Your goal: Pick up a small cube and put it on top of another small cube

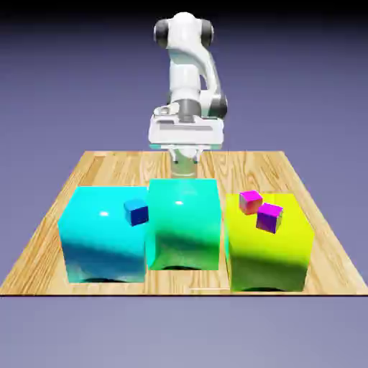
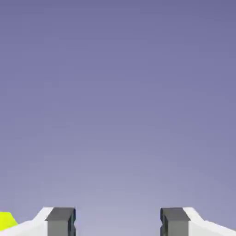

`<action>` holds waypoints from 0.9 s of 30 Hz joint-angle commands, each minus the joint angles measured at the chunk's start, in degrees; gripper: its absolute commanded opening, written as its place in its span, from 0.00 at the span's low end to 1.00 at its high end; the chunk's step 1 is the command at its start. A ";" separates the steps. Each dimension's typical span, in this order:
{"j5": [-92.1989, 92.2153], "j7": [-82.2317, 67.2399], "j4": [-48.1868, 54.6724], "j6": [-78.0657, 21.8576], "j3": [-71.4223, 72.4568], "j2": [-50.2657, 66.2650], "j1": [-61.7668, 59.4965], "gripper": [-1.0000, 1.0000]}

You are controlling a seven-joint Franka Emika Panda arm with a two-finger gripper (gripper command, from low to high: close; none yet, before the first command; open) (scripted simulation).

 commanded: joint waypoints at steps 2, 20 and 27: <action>-4.99 1.57 -0.23 1.14 2.63 0.49 1.59 0.50; -49.84 11.99 1.30 -3.76 32.11 15.59 11.11 0.50; -57.70 10.24 5.09 -19.33 42.92 28.67 8.16 0.50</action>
